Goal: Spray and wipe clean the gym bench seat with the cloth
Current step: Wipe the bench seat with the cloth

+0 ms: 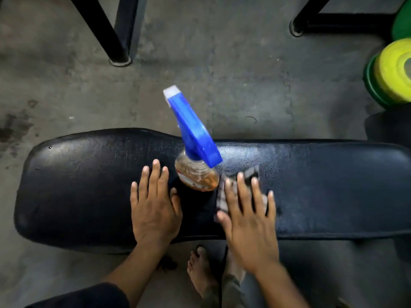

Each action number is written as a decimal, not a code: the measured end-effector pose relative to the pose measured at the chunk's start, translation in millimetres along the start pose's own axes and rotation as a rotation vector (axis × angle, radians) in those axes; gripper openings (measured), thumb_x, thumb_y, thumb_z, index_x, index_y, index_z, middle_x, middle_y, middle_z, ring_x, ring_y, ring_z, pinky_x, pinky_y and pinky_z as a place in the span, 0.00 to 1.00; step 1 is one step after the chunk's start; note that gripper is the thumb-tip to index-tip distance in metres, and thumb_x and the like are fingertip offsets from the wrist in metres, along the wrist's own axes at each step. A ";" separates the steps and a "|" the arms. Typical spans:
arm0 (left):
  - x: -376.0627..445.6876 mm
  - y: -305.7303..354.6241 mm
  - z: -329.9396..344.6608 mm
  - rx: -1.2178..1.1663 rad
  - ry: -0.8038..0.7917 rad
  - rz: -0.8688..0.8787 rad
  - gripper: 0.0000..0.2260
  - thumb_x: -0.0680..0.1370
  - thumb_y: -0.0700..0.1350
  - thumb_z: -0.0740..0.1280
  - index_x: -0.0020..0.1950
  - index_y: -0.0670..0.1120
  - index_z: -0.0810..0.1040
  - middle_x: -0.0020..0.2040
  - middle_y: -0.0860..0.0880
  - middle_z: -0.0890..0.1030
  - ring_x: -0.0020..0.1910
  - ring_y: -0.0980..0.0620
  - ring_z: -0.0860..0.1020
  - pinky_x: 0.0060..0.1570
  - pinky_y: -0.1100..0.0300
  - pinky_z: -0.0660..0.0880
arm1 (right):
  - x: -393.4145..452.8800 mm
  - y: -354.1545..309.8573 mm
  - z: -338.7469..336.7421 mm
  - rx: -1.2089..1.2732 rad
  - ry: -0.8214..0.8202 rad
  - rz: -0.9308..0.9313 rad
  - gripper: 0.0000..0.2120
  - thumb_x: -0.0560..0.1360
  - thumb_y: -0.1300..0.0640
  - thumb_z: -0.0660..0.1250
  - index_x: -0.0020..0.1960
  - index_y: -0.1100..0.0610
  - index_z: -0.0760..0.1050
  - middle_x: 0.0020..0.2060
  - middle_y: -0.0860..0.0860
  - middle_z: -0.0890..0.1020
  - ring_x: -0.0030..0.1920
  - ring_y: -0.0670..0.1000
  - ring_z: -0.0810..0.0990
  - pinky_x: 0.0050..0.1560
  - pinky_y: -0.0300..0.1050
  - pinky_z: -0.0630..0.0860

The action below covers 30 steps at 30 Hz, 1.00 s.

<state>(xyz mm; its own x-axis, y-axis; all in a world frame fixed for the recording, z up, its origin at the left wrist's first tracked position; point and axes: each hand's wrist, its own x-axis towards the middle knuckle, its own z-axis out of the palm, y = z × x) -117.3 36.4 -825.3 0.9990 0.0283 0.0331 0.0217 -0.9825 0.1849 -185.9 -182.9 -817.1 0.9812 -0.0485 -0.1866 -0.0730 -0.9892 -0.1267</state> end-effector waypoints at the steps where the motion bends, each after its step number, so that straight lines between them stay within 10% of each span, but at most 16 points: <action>1: 0.8 1.4 -0.6 -0.001 -0.007 -0.004 0.28 0.83 0.53 0.56 0.84 0.51 0.63 0.88 0.52 0.58 0.88 0.48 0.54 0.84 0.40 0.55 | -20.3 -3.5 5.9 0.001 -0.007 -0.009 0.39 0.83 0.36 0.54 0.89 0.48 0.49 0.89 0.53 0.50 0.88 0.62 0.52 0.82 0.74 0.54; 16: 3.6 10.5 -14.2 0.030 -0.096 -0.028 0.25 0.82 0.51 0.57 0.78 0.46 0.70 0.82 0.45 0.70 0.85 0.42 0.61 0.84 0.41 0.52 | 105.5 24.1 -21.4 0.087 0.024 0.139 0.33 0.86 0.35 0.47 0.89 0.45 0.52 0.88 0.51 0.56 0.87 0.61 0.56 0.84 0.71 0.53; 24: 8.1 18.3 -23.2 0.050 -0.170 -0.099 0.18 0.78 0.48 0.62 0.61 0.38 0.79 0.64 0.33 0.82 0.69 0.27 0.76 0.73 0.29 0.66 | -40.3 49.4 -0.9 0.008 -0.032 -0.024 0.38 0.82 0.36 0.57 0.89 0.47 0.53 0.89 0.51 0.53 0.87 0.59 0.58 0.82 0.69 0.60; 30: 5.5 20.5 -22.4 0.077 -0.157 -0.070 0.21 0.76 0.47 0.61 0.60 0.33 0.78 0.59 0.29 0.79 0.64 0.23 0.75 0.68 0.24 0.68 | 24.5 86.3 -23.1 0.017 -0.034 0.190 0.34 0.86 0.39 0.50 0.89 0.49 0.53 0.89 0.52 0.53 0.88 0.61 0.54 0.84 0.70 0.55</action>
<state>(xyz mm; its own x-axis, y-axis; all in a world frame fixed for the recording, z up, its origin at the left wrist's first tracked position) -112.2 20.5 -799.4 0.9886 0.0736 -0.1317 0.0878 -0.9905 0.1056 -164.0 -272.6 -810.1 0.9430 -0.2292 -0.2412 -0.2596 -0.9602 -0.1027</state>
